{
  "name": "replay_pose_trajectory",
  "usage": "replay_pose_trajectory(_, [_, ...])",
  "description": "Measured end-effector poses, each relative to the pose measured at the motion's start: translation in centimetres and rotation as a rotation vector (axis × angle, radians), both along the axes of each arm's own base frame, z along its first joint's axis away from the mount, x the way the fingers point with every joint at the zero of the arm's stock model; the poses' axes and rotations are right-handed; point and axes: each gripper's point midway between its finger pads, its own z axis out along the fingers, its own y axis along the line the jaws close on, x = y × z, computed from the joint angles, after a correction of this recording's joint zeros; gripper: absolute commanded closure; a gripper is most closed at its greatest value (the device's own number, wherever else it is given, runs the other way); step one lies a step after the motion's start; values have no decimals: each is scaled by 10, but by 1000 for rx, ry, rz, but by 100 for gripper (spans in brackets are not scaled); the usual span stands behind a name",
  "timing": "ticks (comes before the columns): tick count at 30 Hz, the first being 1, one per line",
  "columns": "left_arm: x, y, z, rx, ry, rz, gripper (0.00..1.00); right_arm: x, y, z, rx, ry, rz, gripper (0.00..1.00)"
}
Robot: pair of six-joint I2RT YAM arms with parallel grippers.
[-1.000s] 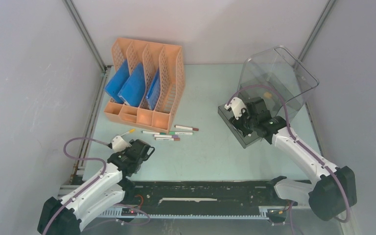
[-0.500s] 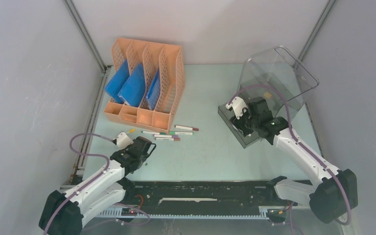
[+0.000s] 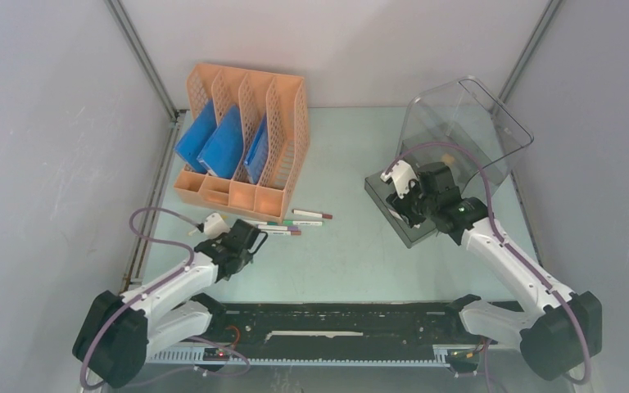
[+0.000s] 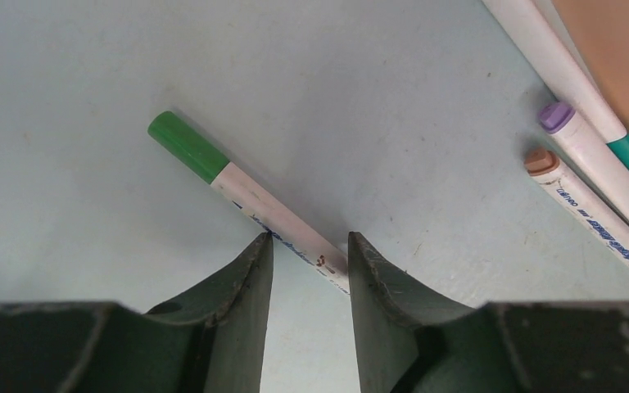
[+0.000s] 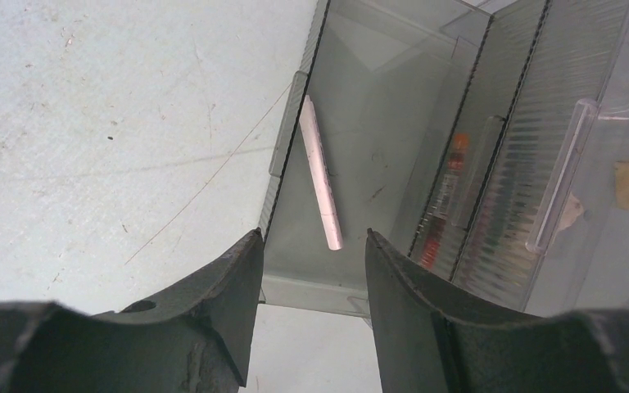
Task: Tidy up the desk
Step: Pick up the stationery from the center of the board.
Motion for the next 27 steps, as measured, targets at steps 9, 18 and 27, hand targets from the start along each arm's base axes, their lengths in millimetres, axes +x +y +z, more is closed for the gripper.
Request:
replay_pose_trajectory(9, [3,-5,-1,21,59,-43,83,-1,0,6,10,-18,1,42])
replay_pose_trajectory(18, [5,-18,0,-26,60,-112,96,-1,-2,12,22,-35,-5,41])
replay_pose_trajectory(27, [-5,-35,3,-135,10,-230,100,-3,1,13,38,-34,11,41])
